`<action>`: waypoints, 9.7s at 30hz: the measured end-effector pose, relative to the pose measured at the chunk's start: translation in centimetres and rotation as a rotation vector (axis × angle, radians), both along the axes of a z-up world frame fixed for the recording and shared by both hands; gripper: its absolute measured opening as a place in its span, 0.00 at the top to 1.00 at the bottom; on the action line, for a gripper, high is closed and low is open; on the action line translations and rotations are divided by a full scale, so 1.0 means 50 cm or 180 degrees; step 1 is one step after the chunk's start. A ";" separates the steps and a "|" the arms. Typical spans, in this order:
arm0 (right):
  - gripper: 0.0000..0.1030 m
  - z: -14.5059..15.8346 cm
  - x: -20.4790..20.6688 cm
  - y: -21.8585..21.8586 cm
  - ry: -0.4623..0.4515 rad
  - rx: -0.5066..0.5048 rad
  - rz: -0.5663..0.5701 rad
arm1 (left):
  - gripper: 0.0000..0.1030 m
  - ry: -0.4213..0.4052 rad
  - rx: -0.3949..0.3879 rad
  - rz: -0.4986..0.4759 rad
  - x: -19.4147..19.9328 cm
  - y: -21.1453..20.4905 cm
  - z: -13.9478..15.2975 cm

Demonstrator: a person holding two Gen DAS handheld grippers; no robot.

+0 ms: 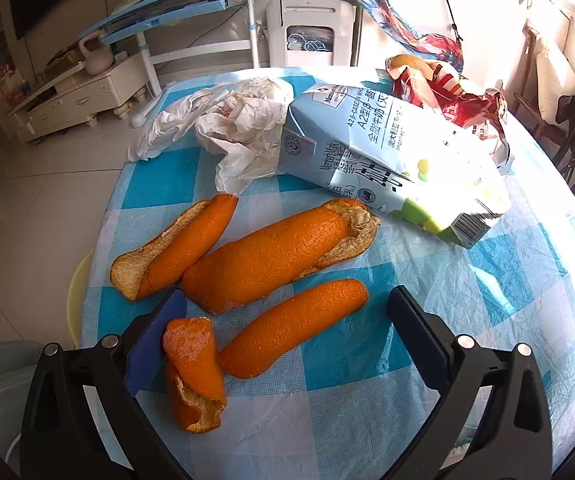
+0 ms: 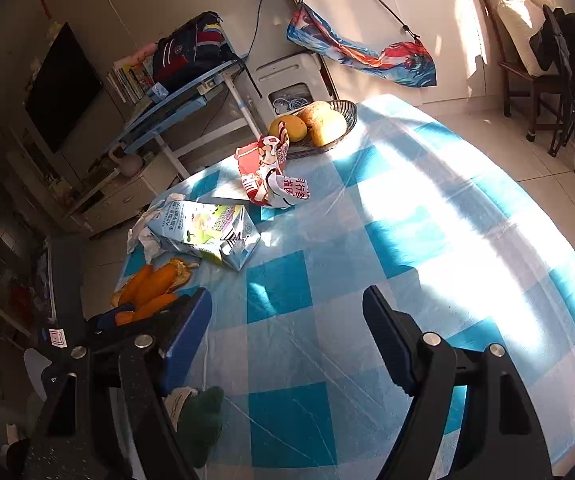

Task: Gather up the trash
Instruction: 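Lower the left tool toward the small orange peel, then grasp the orange peel with the left tool while the right tool grasps the green plush toy, then carry the orange peel with the left tool over the yellow bucket and release, then move both tools back over the table toward the orange peels and milk carton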

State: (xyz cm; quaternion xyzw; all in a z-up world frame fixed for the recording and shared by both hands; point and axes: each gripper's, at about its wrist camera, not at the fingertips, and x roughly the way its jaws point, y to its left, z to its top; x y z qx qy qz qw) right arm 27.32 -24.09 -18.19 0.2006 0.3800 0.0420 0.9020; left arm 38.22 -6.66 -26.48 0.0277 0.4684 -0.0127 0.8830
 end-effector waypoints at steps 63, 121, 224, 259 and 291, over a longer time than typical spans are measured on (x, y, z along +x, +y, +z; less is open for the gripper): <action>0.24 0.030 -0.051 0.053 -0.0212 -0.0259 0.0384 | 0.06 0.0000 0.0000 -0.0001 0.000 0.002 0.001; 0.58 -0.042 -0.051 0.177 0.0223 -0.0635 0.1620 | 0.84 0.0105 -0.0584 -0.0626 -0.087 0.147 0.034; 0.28 -0.002 -0.052 0.389 0.0063 -0.0847 0.0629 | 0.07 -0.1289 0.0079 0.0791 -0.086 0.513 0.315; 0.28 -0.040 -0.052 0.255 0.0249 -0.0398 0.0088 | 0.07 -0.1101 0.0393 0.0353 -0.066 0.449 0.293; 0.43 -0.072 0.123 0.310 0.0258 -0.0299 0.0643 | 0.07 -0.0236 0.0391 -0.0513 0.024 0.226 0.145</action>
